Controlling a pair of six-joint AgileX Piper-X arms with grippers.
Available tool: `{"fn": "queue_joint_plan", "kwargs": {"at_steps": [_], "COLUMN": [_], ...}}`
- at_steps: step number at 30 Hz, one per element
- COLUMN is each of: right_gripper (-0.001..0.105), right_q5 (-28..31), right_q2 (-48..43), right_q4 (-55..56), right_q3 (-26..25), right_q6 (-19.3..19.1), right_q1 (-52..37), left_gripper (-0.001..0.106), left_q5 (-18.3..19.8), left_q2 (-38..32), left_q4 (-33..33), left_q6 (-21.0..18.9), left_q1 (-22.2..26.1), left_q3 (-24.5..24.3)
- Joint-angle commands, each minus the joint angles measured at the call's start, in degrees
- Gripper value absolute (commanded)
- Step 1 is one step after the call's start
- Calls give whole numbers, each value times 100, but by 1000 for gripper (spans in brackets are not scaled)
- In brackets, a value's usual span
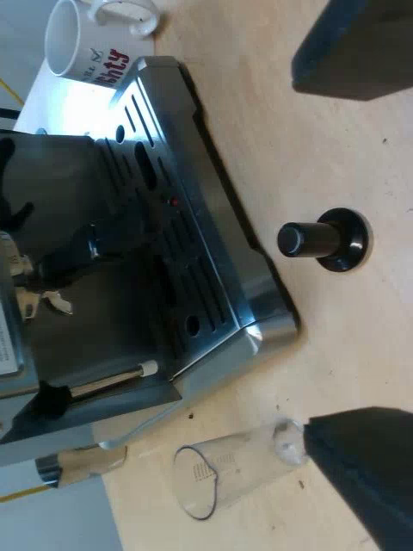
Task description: Remove mug from coffee machine
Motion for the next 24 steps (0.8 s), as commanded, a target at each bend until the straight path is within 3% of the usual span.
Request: {"fn": "queue_joint_plan", "kwargs": {"at_steps": [1, 24], "right_gripper": [57, 57], "right_q5": [-5, -5], "right_q2": [-270, -270], "right_q4": [-25, 339], "right_q3": [-25, 25], "right_q6": [-51, -35], "right_q1": [-3, -3], "left_gripper": [87, 87], "left_q5": [-57, -57], "left_q2": [-217, -217], "left_q4": [-80, 148], "left_q6": [-6, -6], "left_q1": [-31, -31], "left_q3": [74, 157]}}
